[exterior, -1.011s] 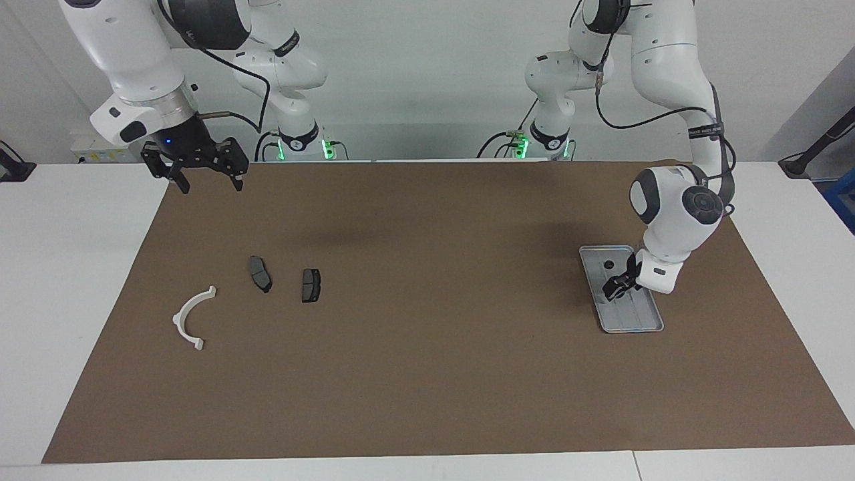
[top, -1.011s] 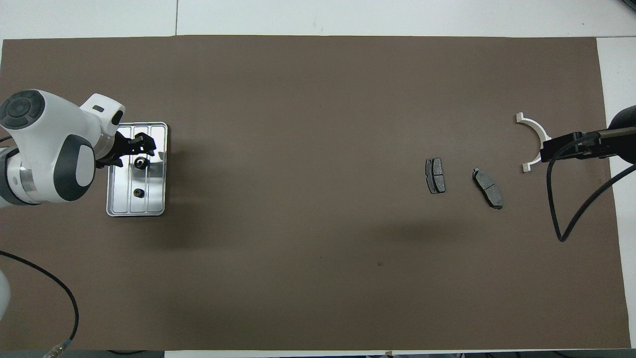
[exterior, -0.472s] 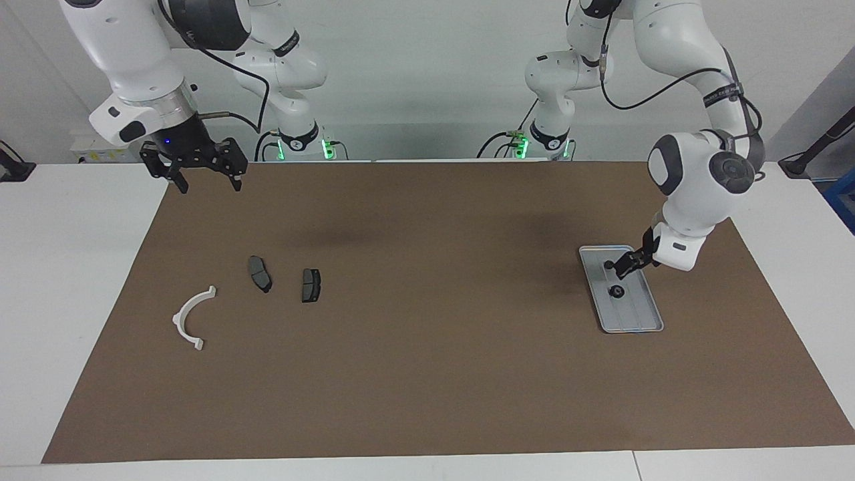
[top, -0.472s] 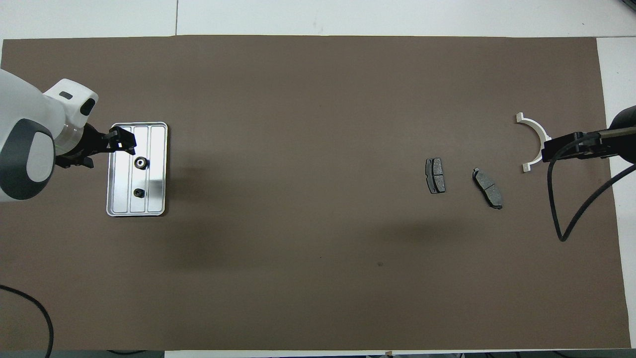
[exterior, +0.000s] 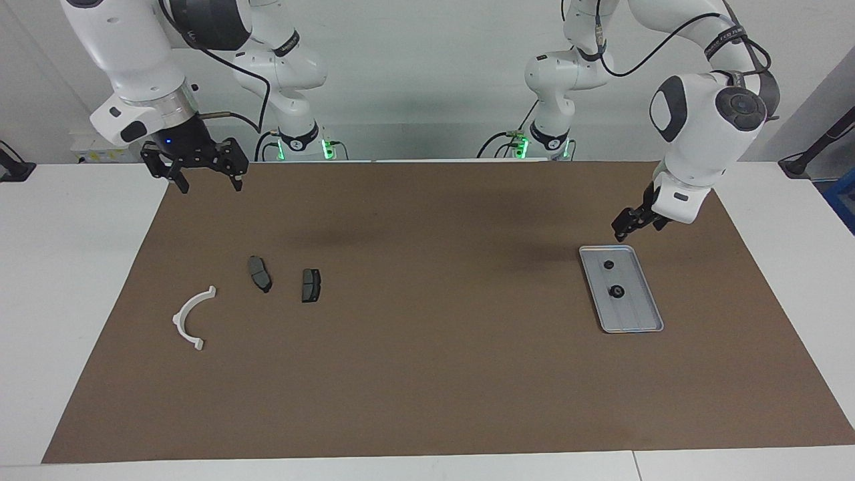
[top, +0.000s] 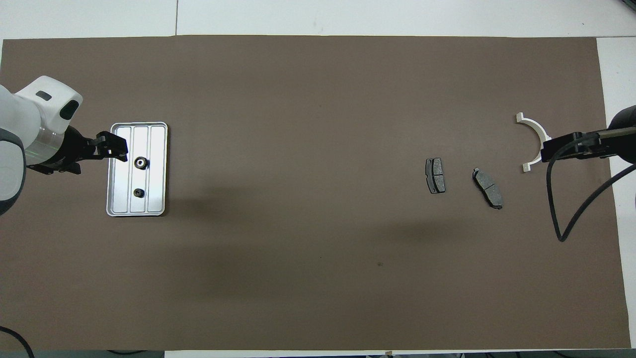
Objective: Pick bearing gear from pile to tray
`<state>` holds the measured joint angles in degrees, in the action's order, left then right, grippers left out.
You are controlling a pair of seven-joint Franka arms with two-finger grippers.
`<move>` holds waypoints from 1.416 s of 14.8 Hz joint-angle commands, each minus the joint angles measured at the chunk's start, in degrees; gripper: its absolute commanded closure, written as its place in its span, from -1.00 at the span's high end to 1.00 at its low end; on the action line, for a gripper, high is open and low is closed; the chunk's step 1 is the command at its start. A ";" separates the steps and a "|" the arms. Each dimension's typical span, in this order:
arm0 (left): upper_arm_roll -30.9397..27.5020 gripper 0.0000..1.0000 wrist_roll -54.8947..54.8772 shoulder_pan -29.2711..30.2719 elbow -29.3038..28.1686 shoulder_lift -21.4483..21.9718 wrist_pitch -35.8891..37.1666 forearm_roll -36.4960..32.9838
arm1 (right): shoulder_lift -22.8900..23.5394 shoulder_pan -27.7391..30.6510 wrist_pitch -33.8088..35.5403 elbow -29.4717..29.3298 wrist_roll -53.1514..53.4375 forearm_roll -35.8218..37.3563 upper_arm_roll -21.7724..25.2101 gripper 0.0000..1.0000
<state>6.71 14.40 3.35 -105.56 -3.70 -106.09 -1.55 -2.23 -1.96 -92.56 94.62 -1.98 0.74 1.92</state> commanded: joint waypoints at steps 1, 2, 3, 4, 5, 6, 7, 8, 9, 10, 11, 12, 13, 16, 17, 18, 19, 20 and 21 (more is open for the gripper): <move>-0.47 1.00 -6.11 -0.19 0.70 1.41 0.62 1.20 | -0.49 -0.15 0.01 0.39 0.84 0.32 -0.08 1.00; -0.47 1.00 -6.92 -0.19 0.61 2.64 1.75 1.29 | -0.58 -0.15 0.01 0.39 0.93 0.32 -0.08 1.00; -0.56 1.00 -6.93 -0.53 0.88 3.35 2.46 1.38 | -0.49 -0.15 0.01 0.39 0.93 0.32 -0.08 1.00; -0.56 1.00 -6.84 -0.71 0.96 4.05 2.99 1.29 | -0.58 -0.15 0.10 0.39 0.93 0.32 -0.08 1.00; -0.56 1.00 -6.75 -1.32 1.05 4.40 3.78 1.29 | -0.49 -0.15 0.10 0.39 0.84 0.32 -0.08 1.00; -0.65 1.00 -6.84 -1.42 1.23 4.49 4.22 1.29 | -0.58 -0.06 0.10 0.39 0.84 0.32 -0.08 1.00; -0.73 1.00 -6.84 -1.42 1.23 4.49 4.14 1.29 | -0.49 -0.06 0.18 0.39 0.84 0.32 -0.08 1.00; -0.73 1.00 -6.92 -1.50 1.23 4.49 4.05 1.29 | -0.49 0.03 0.19 0.39 0.84 0.32 -0.08 1.00; -0.73 1.00 -7.10 -1.76 1.23 4.49 4.05 1.29 | -0.49 0.12 0.19 0.39 0.84 0.32 -0.08 1.00; -0.73 1.00 -7.10 -1.77 1.32 4.41 4.05 1.20 | -0.49 0.12 0.19 0.39 0.84 0.32 -0.08 1.00; -0.73 1.00 -7.10 -1.94 1.93 4.15 4.14 1.20 | -0.49 0.29 0.27 0.39 0.84 0.32 -0.08 1.00; -0.82 1.00 -7.10 -2.55 2.80 3.88 4.57 1.29 | -0.49 0.38 0.27 0.39 0.84 0.32 -0.08 1.00; -1.00 1.00 -7.19 -2.65 2.99 3.79 4.93 1.20 | -0.49 0.47 0.27 0.39 0.84 0.32 -0.08 1.00; -1.09 1.00 -8.85 -2.65 3.07 3.62 4.75 1.29 | -0.49 0.38 0.36 0.39 0.84 0.32 -0.08 1.00; -1.17 1.00 -8.86 -2.65 3.34 3.62 4.75 1.29 | -0.49 0.38 0.36 0.39 0.84 0.32 -0.08 1.00; -1.35 1.00 -8.86 -2.65 3.34 3.62 4.75 1.29 | -0.49 0.47 0.36 0.39 0.84 0.32 -0.08 1.00; -1.44 1.00 -8.86 -2.65 3.34 3.62 4.84 1.29 | -0.58 0.38 0.36 0.39 0.84 0.40 -0.08 1.00; -1.44 1.00 -8.77 -2.65 3.51 3.53 5.02 1.29 | -0.49 0.38 0.36 0.39 0.84 0.32 -0.08 1.00; -1.44 1.00 -8.77 -2.65 4.12 3.44 5.54 1.29 | -0.49 0.38 0.36 0.39 0.84 0.32 -0.08 1.00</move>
<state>6.30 6.58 1.63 -103.73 0.55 -102.81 -0.92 -2.24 -1.87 -92.56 94.62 -1.98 0.74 2.05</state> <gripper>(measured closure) 0.000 0.000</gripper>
